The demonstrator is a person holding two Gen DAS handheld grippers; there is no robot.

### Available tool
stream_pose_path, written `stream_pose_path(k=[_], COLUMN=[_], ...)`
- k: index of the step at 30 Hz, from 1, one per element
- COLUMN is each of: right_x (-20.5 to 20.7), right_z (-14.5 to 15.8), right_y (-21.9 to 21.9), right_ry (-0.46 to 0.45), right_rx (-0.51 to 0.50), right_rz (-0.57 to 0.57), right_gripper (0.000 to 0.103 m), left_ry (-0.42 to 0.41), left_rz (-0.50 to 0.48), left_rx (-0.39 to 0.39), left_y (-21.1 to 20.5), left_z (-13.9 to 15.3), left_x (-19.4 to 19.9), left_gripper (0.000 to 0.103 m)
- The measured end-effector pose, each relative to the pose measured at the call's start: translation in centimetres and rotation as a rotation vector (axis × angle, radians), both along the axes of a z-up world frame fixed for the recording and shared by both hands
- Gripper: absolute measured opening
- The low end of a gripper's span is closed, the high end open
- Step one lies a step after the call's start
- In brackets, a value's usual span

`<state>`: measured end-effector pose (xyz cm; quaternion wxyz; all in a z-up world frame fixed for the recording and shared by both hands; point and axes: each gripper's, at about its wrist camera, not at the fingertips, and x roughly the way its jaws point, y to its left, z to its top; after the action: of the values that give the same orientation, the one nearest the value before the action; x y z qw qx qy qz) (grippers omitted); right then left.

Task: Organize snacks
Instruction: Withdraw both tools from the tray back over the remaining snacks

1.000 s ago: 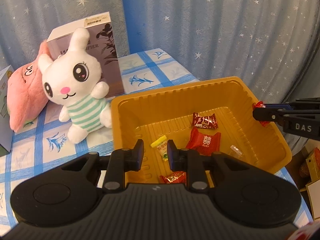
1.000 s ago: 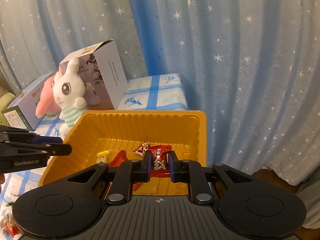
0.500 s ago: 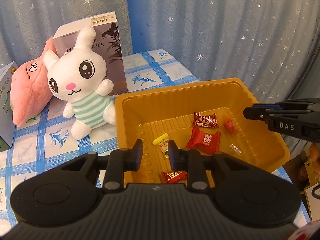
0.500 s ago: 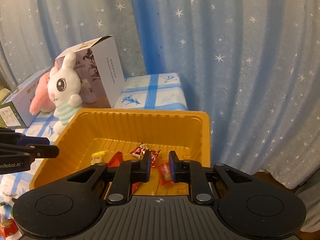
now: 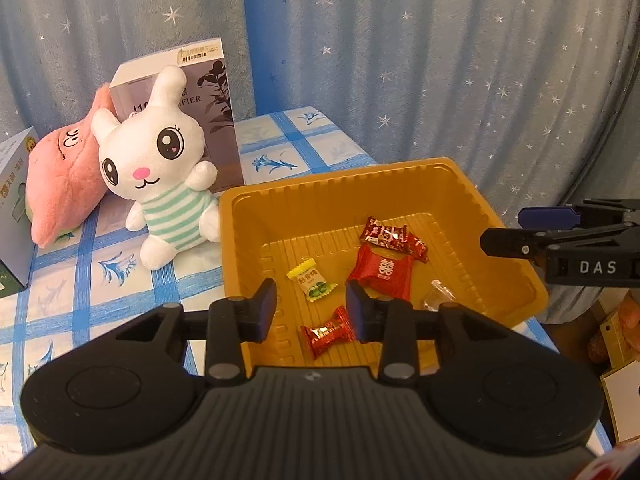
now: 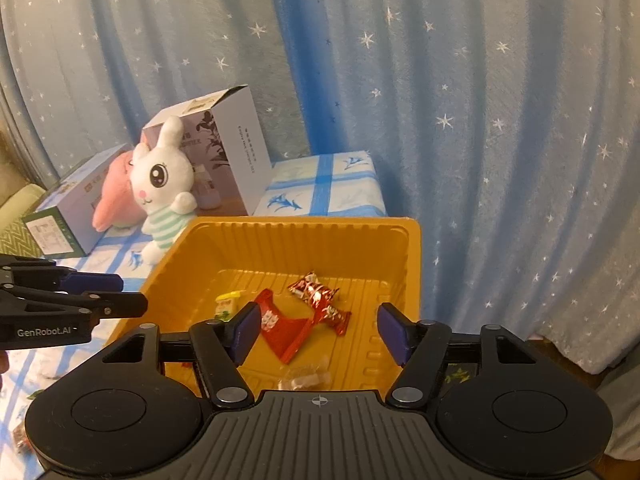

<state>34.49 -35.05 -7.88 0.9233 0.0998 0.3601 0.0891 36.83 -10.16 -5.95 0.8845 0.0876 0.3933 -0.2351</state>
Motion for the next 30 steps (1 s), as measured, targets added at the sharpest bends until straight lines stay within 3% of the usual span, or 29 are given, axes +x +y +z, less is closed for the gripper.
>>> stream_pose_path(k=[18, 30], right_x=[-8.0, -13.7], right_z=[3.0, 3.7], right_y=[0.4, 2.7], right_ry=[0.004, 0.033], right_rx=[0.043, 0.052], right_rz=[0.037, 0.11], right_gripper=[0.07, 0.07], left_ry=[-0.022, -0.009], left_rz=[0.027, 0.073], left_rx=[-0.057, -0.097], left_y=[1.9, 4.3], left_z=[3.9, 4.5], left_x=[-9.1, -16.6], left_gripper=[0.041, 0.042])
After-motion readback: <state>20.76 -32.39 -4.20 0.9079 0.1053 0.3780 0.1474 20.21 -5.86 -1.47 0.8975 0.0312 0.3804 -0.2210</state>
